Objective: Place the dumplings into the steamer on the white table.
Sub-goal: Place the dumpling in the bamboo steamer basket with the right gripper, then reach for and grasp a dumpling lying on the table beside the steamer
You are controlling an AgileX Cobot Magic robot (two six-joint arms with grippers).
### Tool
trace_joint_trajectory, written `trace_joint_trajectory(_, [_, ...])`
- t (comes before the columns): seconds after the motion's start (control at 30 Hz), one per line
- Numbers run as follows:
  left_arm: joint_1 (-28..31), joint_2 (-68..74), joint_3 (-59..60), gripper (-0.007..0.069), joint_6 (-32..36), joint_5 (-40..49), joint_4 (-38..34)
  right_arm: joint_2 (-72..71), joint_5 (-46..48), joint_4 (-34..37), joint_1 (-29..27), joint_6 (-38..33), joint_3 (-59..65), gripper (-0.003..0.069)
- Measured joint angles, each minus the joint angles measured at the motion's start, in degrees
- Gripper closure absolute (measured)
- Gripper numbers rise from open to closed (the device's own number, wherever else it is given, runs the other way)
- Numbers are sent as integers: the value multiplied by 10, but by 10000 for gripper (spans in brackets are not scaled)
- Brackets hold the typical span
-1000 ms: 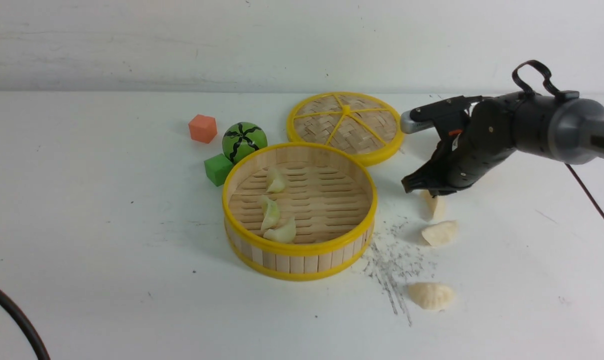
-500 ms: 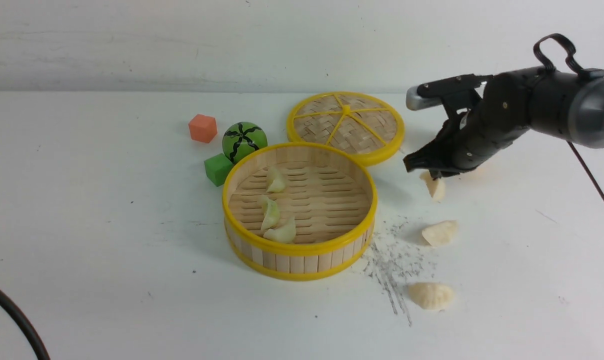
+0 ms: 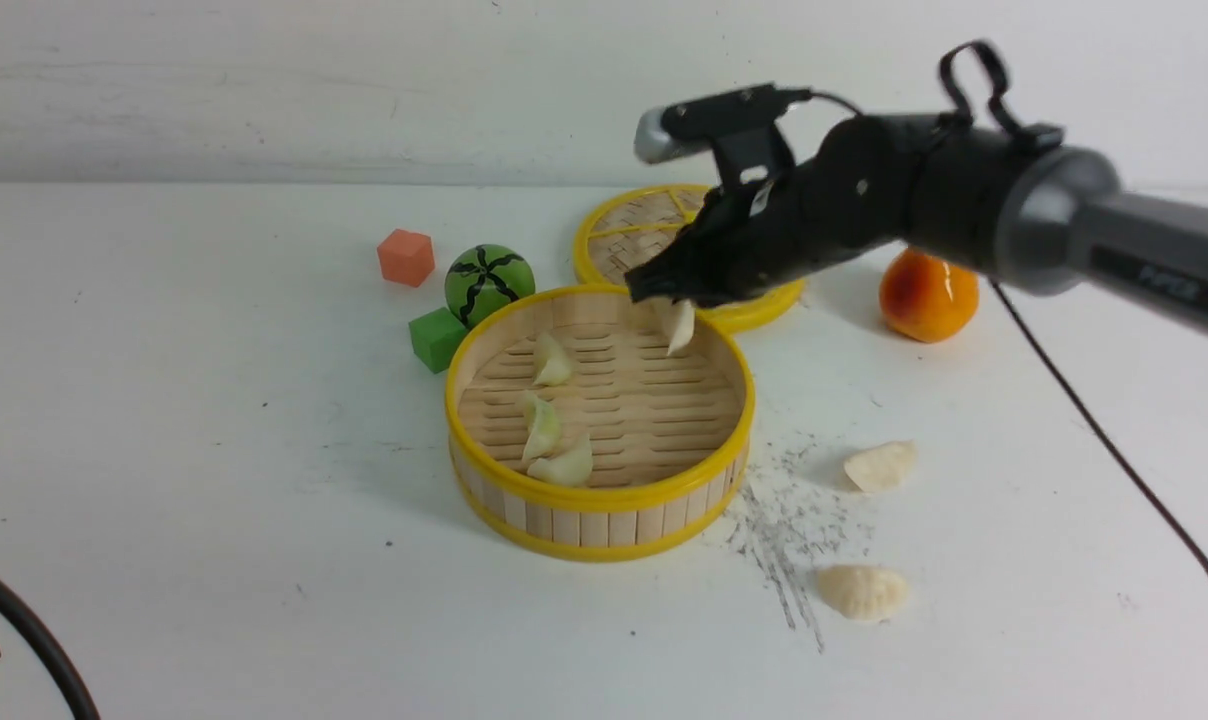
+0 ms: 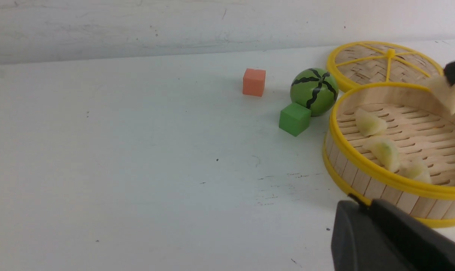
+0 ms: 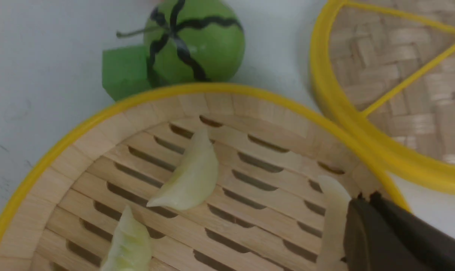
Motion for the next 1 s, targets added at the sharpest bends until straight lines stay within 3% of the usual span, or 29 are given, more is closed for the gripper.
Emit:
trace_joint_trajectory(0.37, [0, 0, 3, 585, -14, 4, -2, 41, -62, 11, -2, 0, 2, 649])
trace_joint_trajectory(0.5, [0, 0, 3, 585, -14, 2, -2, 40, -58, 20, -2, 0, 2, 565])
trace_joint_trajectory(0.57, [0, 0, 3, 585, -14, 0, -2, 34, -52, 24, -2, 0, 2, 480])
trace_joint_trajectory(0.67, [0, 0, 3, 585, -14, 0, -2, 1, -6, 25, 0, 0, 2, 370])
trace_joint_trajectory(0.73, [0, 0, 3, 585, -14, 0, -2, -28, 46, 19, 5, -7, 2, 349])
trace_joint_trajectory(0.9, [0, 0, 3, 582, -14, 0, -2, -102, 202, -44, 0, -28, 0, 384])
trace_joint_trajectory(1.0, [0, 0, 3, 578, -14, 0, -2, -113, 283, -64, -39, -27, 5, 383])
